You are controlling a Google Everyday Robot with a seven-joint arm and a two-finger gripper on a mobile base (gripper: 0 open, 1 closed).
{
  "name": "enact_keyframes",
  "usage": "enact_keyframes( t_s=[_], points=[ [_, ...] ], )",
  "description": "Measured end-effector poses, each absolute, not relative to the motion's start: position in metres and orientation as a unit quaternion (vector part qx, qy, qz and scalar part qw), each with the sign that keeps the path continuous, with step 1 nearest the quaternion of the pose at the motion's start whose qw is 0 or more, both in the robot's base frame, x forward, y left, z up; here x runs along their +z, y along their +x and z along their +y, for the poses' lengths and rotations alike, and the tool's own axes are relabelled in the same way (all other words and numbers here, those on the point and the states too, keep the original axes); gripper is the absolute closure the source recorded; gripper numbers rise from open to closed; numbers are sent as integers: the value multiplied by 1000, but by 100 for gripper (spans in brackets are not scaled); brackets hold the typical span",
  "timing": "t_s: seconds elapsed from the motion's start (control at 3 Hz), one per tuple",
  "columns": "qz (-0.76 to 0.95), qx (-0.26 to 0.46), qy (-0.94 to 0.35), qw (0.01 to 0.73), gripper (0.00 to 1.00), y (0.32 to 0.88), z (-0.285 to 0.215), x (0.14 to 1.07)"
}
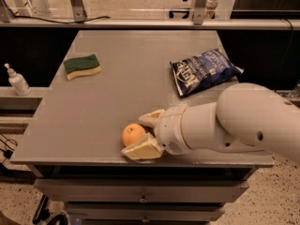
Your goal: Move orange near sponge
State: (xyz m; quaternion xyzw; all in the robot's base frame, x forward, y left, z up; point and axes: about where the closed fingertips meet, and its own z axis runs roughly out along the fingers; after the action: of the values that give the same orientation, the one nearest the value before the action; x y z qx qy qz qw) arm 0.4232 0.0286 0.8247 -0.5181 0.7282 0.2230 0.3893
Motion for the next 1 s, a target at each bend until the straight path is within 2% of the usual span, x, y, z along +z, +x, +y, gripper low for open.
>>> enact_keyframes(
  t_s=[0.67, 1.0],
  points=[
    [728, 212, -516, 398, 87, 433, 33, 837],
    [723, 195, -519, 413, 100, 442, 29, 861]
  ],
)
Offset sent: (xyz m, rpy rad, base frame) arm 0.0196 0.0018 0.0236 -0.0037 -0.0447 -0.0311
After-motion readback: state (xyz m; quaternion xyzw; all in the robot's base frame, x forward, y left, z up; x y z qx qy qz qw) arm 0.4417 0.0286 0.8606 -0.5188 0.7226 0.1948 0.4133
